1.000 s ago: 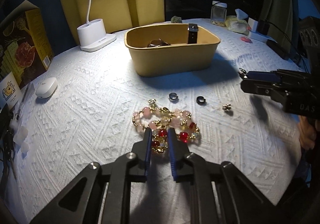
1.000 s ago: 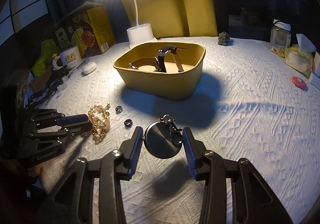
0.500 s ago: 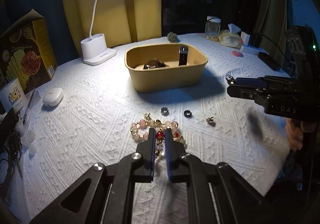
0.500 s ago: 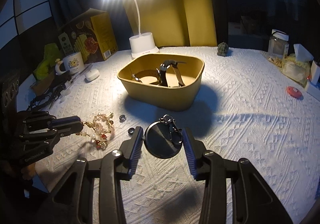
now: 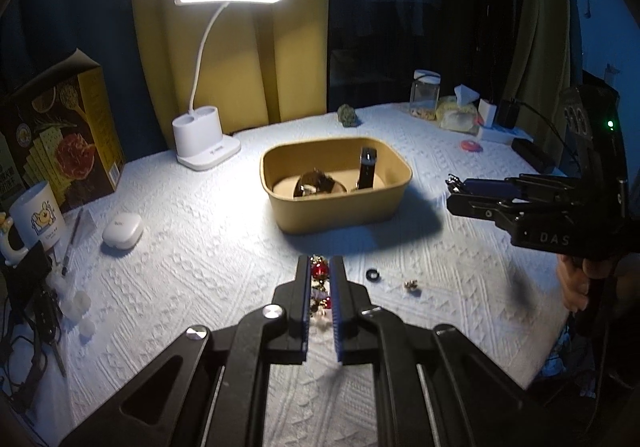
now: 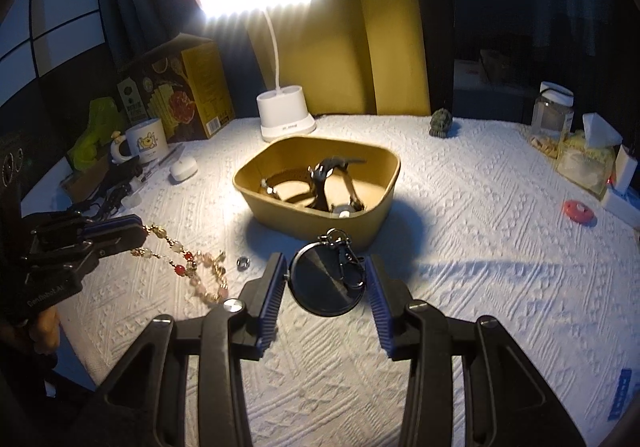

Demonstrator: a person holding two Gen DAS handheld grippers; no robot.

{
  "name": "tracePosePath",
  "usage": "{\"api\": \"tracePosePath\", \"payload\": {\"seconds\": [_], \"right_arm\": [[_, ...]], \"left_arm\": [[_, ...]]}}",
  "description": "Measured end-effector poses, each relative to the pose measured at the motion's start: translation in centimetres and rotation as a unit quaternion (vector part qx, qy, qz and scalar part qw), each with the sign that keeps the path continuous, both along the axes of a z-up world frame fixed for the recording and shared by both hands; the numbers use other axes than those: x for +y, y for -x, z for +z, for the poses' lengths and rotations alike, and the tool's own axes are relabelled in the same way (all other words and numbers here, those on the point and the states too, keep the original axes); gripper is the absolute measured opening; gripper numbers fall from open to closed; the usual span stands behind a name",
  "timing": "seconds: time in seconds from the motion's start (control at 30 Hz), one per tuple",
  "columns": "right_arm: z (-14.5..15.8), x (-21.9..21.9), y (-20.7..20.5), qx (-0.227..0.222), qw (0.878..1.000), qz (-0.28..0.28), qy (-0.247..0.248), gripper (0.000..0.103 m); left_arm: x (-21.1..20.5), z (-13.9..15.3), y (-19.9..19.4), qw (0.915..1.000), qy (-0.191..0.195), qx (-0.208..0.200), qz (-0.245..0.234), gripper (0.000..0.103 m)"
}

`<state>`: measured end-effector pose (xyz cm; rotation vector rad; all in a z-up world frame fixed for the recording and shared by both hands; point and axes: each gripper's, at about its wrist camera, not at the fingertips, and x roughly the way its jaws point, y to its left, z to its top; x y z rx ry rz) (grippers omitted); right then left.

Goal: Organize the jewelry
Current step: 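Carry the pendant and bracelet over the bin and open both grippers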

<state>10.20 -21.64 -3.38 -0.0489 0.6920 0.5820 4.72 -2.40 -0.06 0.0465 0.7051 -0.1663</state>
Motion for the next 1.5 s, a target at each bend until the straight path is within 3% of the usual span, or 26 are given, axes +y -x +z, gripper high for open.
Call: {"api": "tracePosePath", "payload": {"seconds": [0.43,0.67,1.27,1.5], "right_arm": [[3.1,0.1,-4.1,-0.024,1.000,0.000,0.000,0.038],[3.3,0.6,-6.4,-0.020,1.000,0.001,0.001,0.038],[2.6,3.0,-11.7,-0.005,1.000,-0.006,-0.005,0.038],[1.9,4.7,-13.7,0.005,1.000,0.005,-0.003,0.038]], "left_arm": [[0.3,3.2,-3.4,0.9991,0.005,-0.042,0.002,0.008],[0.5,3.5,-6.0,0.9988,0.014,-0.048,0.004,0.008],[2.2,0.8,-13.8,0.9989,0.036,-0.027,0.010,0.008],[3.0,-0.7,-16.0,0.9987,0.050,0.001,0.016,0.010]]}}
